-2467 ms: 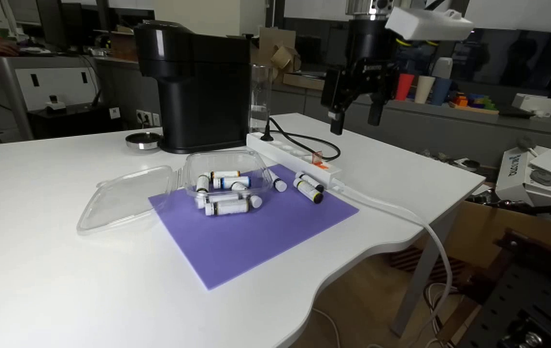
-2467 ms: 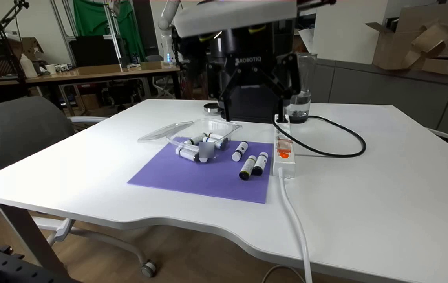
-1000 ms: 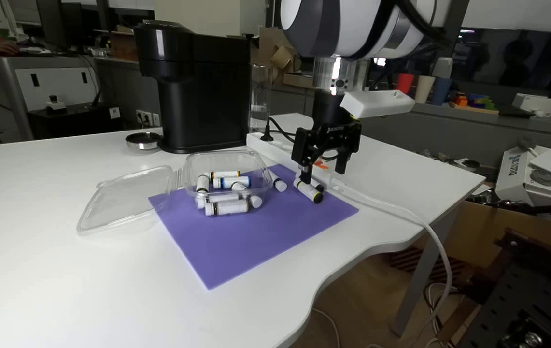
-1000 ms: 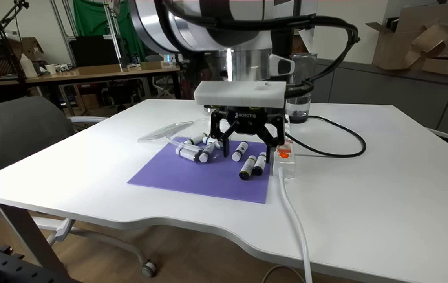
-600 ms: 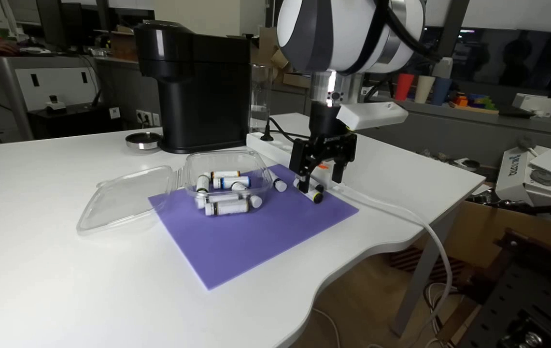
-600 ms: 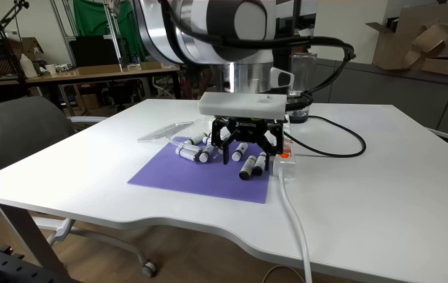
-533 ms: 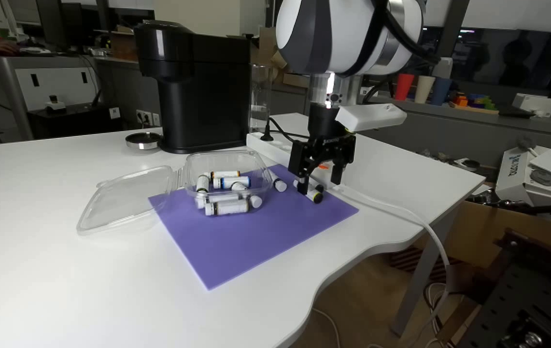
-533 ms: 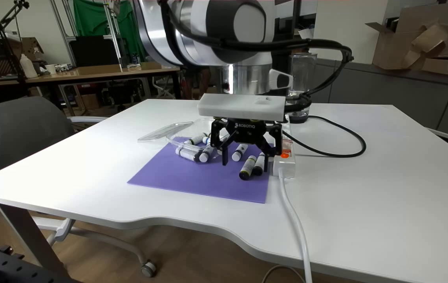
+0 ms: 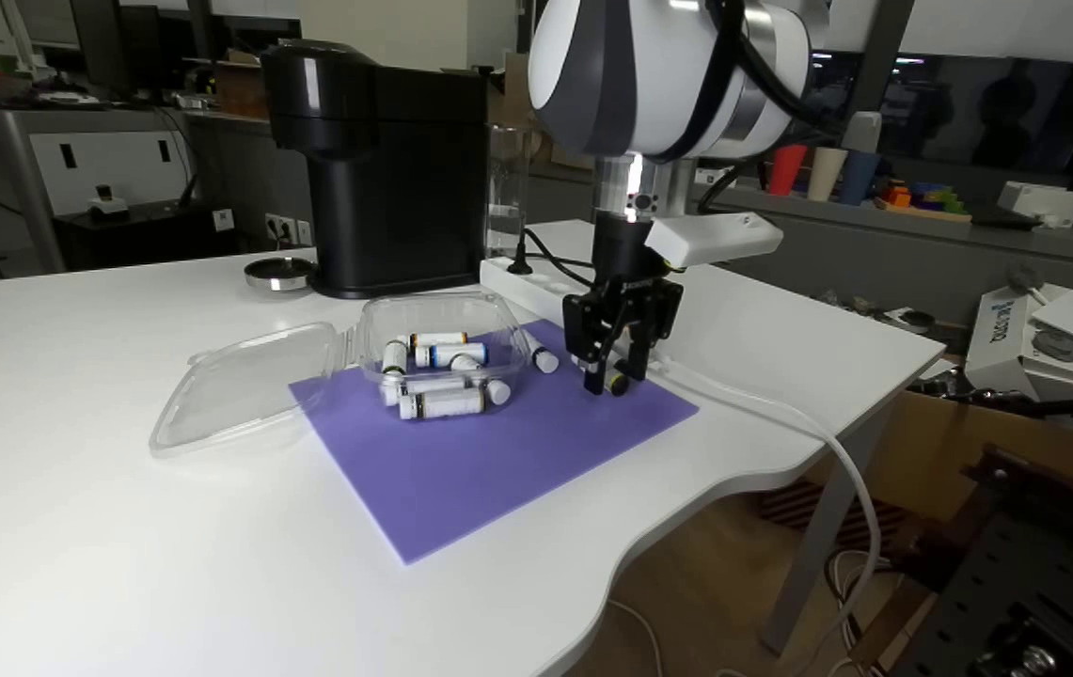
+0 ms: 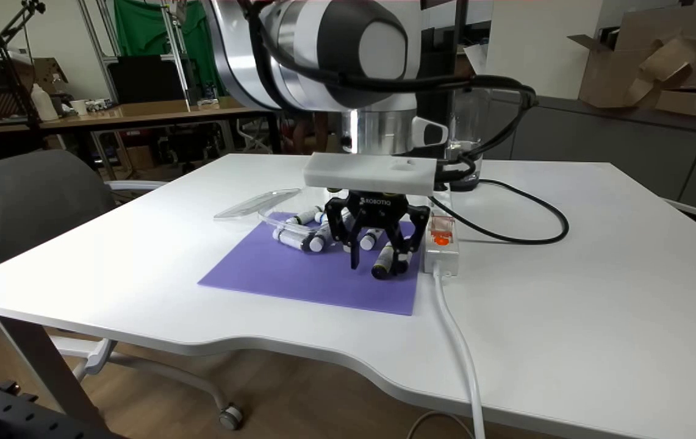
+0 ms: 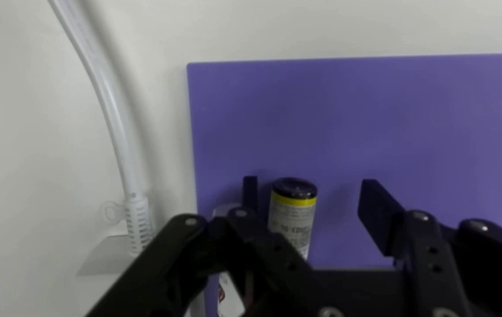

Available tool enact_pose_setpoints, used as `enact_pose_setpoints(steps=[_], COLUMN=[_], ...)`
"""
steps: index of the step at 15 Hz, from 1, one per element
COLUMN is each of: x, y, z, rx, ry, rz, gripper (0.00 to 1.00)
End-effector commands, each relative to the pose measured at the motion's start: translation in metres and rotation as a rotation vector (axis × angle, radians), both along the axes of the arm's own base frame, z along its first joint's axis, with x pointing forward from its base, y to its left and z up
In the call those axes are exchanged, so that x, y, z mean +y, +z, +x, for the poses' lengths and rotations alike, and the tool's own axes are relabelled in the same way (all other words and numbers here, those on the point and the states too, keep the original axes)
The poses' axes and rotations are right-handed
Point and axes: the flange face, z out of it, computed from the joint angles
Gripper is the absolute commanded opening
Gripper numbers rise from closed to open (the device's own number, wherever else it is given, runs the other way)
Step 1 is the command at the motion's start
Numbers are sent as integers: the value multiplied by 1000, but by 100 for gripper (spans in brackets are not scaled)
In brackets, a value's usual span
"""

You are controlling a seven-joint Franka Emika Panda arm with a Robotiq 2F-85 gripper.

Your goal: Pick up one bottle from the table and place it inside the container on the left

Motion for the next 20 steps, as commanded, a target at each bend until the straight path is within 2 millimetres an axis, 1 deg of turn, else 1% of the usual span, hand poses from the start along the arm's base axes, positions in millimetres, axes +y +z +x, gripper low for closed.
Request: enact_pose_setpoints(steps=[1, 3, 5, 7, 9, 12, 16, 18, 20], x=[-3, -4, -4, -1, 5, 19, 39, 50, 61], y=[2, 2, 4, 10, 24, 61, 111, 130, 142], z=[6, 6, 5, 5, 5, 5, 10, 16, 23], rx=[3, 3, 2, -9, -27, -68, -134, -146, -141], ry=[-2, -4, -5, 2, 12, -17, -31, -19, 18], rz=[7, 7, 6, 1, -17, -35, -58, -64, -49], gripper=[31, 19, 5, 7, 7, 7, 7, 7, 7])
